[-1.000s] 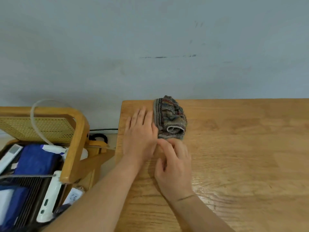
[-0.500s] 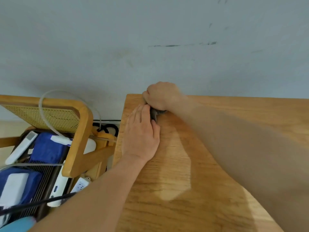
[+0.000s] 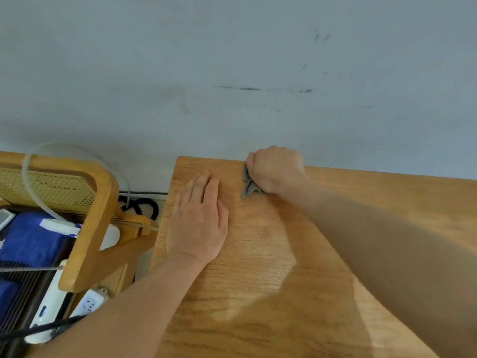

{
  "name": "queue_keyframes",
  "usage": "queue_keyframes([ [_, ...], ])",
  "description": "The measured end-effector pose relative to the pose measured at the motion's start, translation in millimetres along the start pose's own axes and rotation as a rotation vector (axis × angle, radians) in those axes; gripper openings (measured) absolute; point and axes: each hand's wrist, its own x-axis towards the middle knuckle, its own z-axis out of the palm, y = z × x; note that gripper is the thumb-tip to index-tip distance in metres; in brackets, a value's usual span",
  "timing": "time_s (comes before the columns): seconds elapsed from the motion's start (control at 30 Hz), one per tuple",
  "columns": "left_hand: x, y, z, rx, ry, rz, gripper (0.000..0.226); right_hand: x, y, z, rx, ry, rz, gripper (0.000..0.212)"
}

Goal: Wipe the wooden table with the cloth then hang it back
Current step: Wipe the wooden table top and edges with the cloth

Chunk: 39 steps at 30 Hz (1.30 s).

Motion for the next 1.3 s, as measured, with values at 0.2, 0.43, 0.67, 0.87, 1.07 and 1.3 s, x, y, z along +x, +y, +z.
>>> queue_keyframes([
  [0.2,-0.1,1.9,-5.8,0.005,-0.018,-0.003,0.047,-8.3,-32.1,12.0,0.2,0.187,0.006,0.042],
  [0.43,-2.5,3.7,-7.1,-0.009,-0.043,0.004,0.046,-58.0,85.6,28.8,0.113,0.19,0.411,0.045],
  [0.67,-3.4,2.9,-4.9,-0.046,-0.047,0.005,0.046,-4.6,-31.5,5.5,0.105,0.114,0.065,0.04],
  [0.87,1.1,0.9,-2.9,-0.084,0.057,-0.02,0.018,27.5,-70.7,4.3,0.177,0.143,-0.047,0.043],
  [1.07,-4.7,0.0,-1.6,-0.052,0.124,0.01,0.021,-4.8,-23.5,19.5,0.29,0.259,-0.002,0.037],
  [1.3,-11.5,2.4,-8.7,0.014,0.075,-0.016,0.035,-96.3,173.6,39.0,0.251,0.264,0.343,0.042],
])
